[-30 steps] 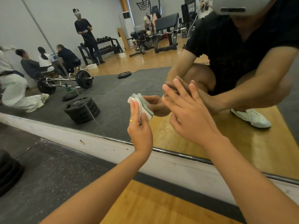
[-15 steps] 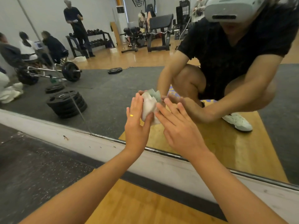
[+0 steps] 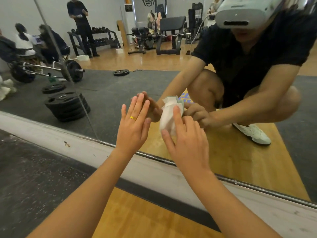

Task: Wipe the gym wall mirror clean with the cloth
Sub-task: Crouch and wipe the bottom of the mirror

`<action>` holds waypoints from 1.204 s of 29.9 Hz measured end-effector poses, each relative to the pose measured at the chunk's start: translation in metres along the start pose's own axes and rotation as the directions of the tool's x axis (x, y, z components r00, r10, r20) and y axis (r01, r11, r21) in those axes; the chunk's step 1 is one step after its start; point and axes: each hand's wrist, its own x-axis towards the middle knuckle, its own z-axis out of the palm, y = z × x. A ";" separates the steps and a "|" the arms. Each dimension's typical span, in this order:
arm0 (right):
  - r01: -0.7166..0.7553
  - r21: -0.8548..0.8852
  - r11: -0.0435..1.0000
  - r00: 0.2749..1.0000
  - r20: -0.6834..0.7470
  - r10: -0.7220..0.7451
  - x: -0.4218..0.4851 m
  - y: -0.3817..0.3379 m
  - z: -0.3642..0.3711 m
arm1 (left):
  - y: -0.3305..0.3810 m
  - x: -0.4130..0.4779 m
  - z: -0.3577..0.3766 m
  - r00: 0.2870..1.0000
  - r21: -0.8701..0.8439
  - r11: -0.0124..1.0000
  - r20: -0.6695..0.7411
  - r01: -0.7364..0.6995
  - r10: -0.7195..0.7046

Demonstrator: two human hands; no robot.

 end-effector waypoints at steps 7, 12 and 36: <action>-0.280 0.079 0.957 0.948 -0.137 0.288 0.011 -0.047 0.030 | -0.003 -0.002 0.029 0.996 -0.057 0.998 -0.082 0.017 -0.021; -0.343 0.183 0.921 0.894 -0.238 0.380 0.017 -0.054 0.046 | -0.003 -0.001 0.036 0.993 -0.075 0.997 -0.117 0.002 -0.011; -0.161 -0.021 0.987 0.908 -0.394 0.140 0.015 0.022 0.004 | 0.004 0.004 0.064 0.954 -0.160 0.987 -0.290 0.025 -0.071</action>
